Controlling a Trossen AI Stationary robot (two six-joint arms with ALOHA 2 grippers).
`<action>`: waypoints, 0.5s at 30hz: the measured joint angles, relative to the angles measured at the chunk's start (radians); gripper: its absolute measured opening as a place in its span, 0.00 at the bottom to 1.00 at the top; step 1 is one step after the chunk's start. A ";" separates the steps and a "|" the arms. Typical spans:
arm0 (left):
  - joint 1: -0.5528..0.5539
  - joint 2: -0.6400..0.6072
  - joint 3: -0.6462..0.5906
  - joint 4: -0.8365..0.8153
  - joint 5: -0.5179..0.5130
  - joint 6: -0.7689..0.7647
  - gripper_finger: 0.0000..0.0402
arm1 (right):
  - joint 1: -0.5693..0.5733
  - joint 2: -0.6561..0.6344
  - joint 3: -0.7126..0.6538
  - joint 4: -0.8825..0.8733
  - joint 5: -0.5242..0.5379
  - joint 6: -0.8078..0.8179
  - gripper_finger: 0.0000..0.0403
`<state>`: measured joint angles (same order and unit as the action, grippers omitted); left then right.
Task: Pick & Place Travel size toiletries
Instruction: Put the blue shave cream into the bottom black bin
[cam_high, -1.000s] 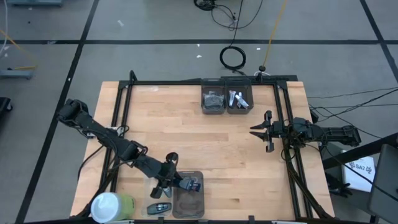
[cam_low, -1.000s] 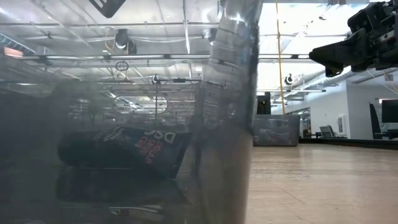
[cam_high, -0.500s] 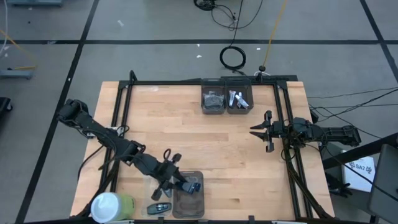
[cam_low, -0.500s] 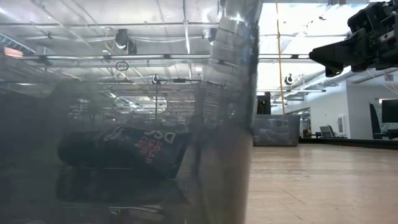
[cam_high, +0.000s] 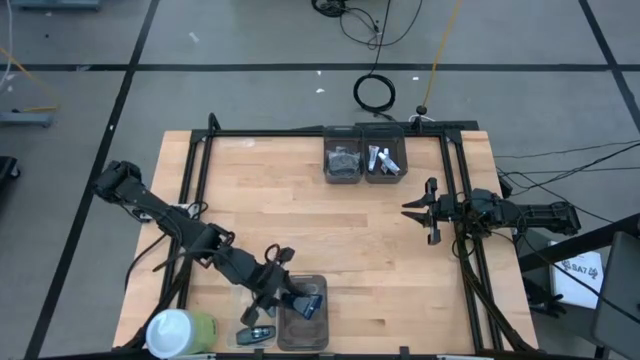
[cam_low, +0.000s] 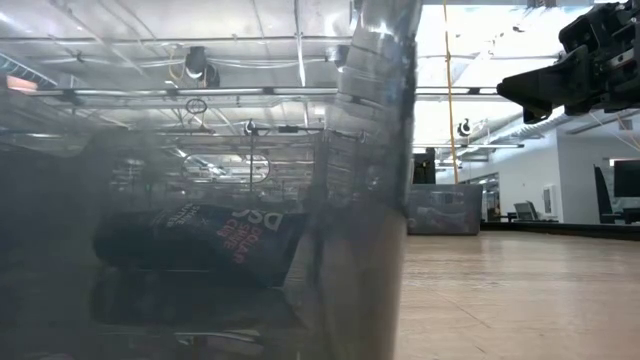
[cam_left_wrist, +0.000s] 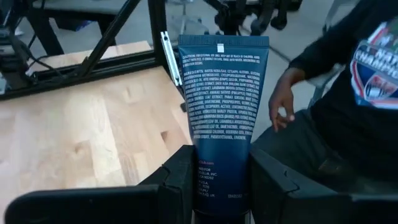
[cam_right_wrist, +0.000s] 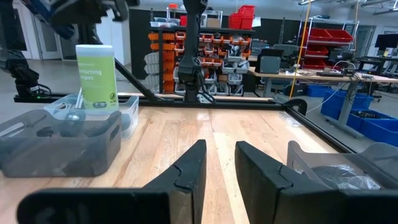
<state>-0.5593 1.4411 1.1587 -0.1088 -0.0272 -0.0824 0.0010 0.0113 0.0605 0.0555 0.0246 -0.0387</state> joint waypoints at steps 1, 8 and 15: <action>0.000 0.012 0.034 -0.040 -0.001 0.014 0.26 | 0.000 0.000 0.000 0.000 0.000 0.000 0.19; 0.007 0.101 0.196 -0.303 -0.009 0.052 0.26 | 0.000 0.000 0.000 0.000 0.000 0.000 0.19; 0.035 0.196 0.213 -0.411 -0.008 -0.006 0.26 | 0.000 0.000 0.000 0.000 0.000 0.000 0.19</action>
<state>-0.5241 1.6374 1.3716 -0.5196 -0.0352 -0.0883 0.0006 0.0116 0.0608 0.0555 0.0244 -0.0383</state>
